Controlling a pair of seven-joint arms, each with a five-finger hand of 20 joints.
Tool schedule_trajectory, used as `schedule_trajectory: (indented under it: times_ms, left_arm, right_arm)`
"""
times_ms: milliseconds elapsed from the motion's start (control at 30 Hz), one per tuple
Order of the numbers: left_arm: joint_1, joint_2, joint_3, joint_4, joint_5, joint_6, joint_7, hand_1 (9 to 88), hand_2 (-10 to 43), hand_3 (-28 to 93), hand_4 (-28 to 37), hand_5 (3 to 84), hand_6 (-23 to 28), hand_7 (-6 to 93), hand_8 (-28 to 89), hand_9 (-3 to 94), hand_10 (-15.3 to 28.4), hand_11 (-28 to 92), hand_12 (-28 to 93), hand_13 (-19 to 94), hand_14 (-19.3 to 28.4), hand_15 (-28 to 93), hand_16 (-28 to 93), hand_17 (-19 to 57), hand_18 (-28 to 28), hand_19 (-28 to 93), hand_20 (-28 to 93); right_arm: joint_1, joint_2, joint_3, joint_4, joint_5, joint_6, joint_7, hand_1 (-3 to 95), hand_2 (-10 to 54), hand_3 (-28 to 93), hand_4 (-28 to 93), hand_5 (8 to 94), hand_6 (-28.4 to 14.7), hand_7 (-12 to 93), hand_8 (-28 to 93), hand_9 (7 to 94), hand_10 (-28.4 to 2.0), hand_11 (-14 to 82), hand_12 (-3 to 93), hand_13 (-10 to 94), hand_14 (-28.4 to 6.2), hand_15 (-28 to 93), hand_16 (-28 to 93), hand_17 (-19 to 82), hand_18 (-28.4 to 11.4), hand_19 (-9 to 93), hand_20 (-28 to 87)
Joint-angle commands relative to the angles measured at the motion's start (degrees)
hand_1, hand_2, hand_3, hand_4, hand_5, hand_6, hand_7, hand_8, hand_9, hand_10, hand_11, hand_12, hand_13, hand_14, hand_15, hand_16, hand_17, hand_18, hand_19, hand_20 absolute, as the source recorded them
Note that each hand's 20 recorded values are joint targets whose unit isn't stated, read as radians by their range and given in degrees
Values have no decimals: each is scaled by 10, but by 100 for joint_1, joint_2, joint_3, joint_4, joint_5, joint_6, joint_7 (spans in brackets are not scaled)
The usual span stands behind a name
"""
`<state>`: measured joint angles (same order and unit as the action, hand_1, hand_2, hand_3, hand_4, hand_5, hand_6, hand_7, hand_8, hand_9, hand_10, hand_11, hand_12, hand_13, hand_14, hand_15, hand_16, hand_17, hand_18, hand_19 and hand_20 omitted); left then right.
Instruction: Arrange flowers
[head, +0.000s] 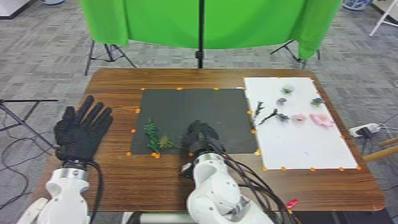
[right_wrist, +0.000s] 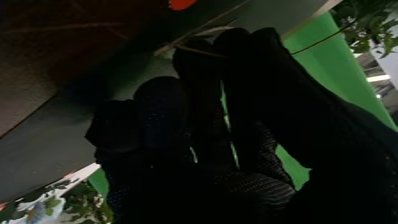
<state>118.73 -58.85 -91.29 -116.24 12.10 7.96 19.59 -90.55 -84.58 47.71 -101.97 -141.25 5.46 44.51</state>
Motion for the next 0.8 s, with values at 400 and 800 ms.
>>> schedule_trajectory:
  times_ms: [400,800]
  left_arm:
    - [359,-230,-174,-87,-49,22,290,235,112,762,-283,339,82,66,-93,268,146,94,69,188,149,161,-36,-82,116,232,71]
    - [562,-245,-275,-167,-50,33,356,235,111,760,-283,339,82,67,-93,269,145,94,71,190,149,159,-33,-82,117,232,72]
  right_arm:
    - [-151,635,147,-666,127,117,-321,365,-95,893,-283,550,-84,515,-203,571,-229,598,287,581,-196,830,261,354,-284,932,584]
    - [-460,1051,390,-1039,308,-1090,-171,485,-95,830,-265,726,-58,443,112,694,-201,465,426,636,-193,809,280,358,-284,932,579]
